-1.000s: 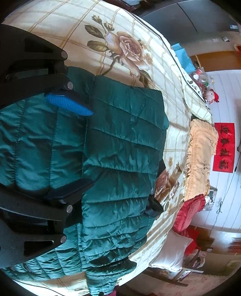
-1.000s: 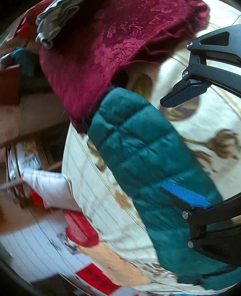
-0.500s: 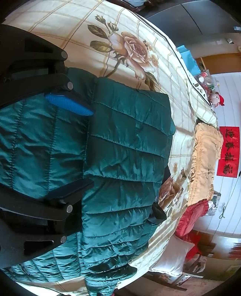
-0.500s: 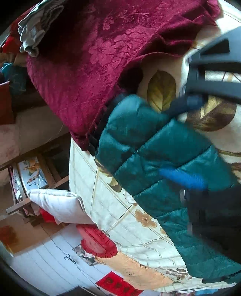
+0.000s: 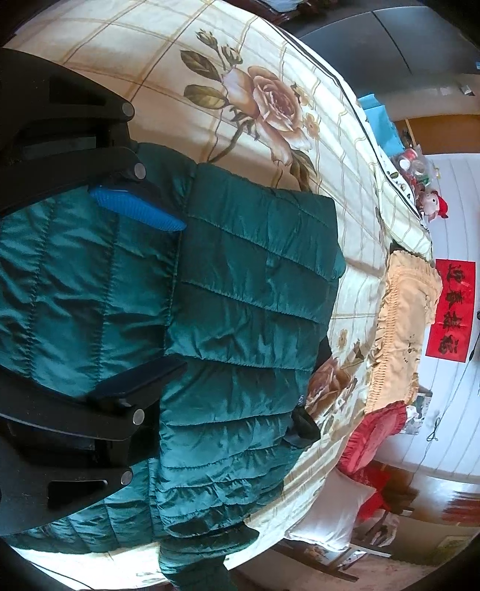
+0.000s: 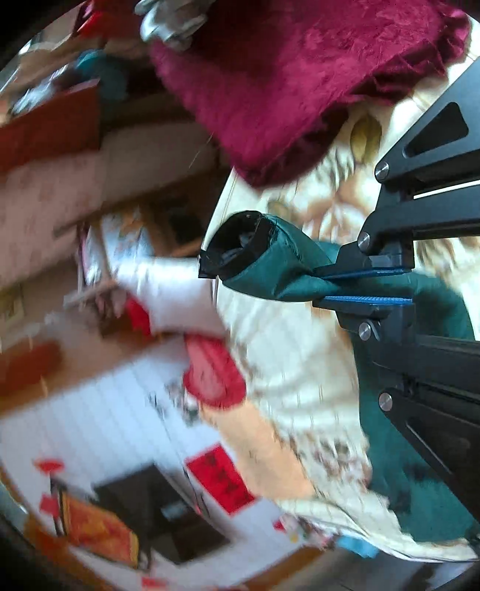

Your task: Fold large clothes

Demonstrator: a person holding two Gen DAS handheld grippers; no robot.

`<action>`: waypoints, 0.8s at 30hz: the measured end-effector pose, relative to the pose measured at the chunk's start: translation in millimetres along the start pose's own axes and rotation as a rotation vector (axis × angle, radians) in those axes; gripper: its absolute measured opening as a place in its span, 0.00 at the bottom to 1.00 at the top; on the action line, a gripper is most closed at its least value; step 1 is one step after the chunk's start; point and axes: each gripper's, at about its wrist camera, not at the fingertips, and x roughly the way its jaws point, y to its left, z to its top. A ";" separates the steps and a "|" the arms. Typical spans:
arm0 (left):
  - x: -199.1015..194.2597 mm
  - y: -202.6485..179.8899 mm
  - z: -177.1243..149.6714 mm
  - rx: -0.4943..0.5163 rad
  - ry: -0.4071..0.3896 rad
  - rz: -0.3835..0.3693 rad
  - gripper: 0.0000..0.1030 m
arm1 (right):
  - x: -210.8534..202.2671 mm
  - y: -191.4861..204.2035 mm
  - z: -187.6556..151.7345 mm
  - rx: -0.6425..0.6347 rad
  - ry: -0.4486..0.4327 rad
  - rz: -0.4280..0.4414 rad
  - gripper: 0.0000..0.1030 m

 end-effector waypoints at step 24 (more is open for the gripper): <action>-18.7 51.5 5.4 -0.127 -0.018 -0.033 0.69 | 16.5 340.4 -165.1 -0.460 0.376 0.560 0.07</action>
